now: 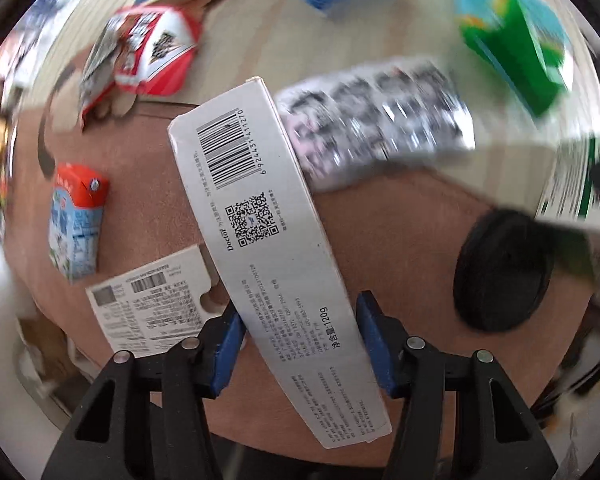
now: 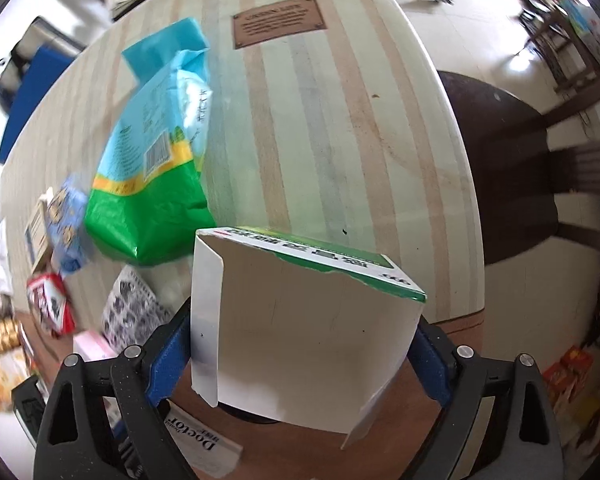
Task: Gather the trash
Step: 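Carry both held boxes off the table toward the white trash bin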
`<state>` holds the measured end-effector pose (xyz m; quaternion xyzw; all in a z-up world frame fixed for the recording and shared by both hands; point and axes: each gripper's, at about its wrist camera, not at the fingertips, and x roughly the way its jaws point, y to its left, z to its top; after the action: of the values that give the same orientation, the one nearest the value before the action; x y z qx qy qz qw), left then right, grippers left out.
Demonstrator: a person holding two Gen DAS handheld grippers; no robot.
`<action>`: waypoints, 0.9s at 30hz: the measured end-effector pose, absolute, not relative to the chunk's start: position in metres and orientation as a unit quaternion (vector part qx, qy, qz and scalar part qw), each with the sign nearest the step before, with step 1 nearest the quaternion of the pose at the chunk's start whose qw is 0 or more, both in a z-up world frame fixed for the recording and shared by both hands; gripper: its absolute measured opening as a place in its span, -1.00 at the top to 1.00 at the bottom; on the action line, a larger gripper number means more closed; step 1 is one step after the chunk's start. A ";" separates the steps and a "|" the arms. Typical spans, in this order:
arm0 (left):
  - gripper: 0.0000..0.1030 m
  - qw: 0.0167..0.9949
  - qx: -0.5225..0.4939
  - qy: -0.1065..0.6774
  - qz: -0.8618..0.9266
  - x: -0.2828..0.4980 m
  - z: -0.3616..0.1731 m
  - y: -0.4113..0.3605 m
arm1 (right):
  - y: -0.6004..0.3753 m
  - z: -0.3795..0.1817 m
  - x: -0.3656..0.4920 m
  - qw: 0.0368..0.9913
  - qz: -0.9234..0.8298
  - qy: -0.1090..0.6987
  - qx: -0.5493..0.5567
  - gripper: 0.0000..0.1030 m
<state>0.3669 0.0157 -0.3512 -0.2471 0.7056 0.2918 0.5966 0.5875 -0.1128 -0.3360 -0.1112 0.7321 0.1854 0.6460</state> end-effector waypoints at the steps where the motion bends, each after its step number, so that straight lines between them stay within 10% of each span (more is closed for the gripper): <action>1: -0.01 0.603 -0.233 0.710 0.281 0.363 -0.348 0.006 | -0.116 -0.334 0.584 0.643 0.198 0.728 -0.130 -0.79; 9: -0.02 0.594 -0.268 0.706 0.279 0.320 -0.351 -0.020 | -0.143 -0.325 0.536 0.624 0.258 0.668 -0.312 -0.79; 27: 0.07 0.608 -0.290 0.677 0.297 0.327 -0.355 -0.018 | -0.187 -0.360 0.558 0.608 0.227 0.731 -0.210 -0.75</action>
<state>0.3268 -0.0181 -0.3554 -0.2897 0.6770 0.2969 0.6080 0.5581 -0.1869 -0.3602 -0.2100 0.7312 0.2274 0.6079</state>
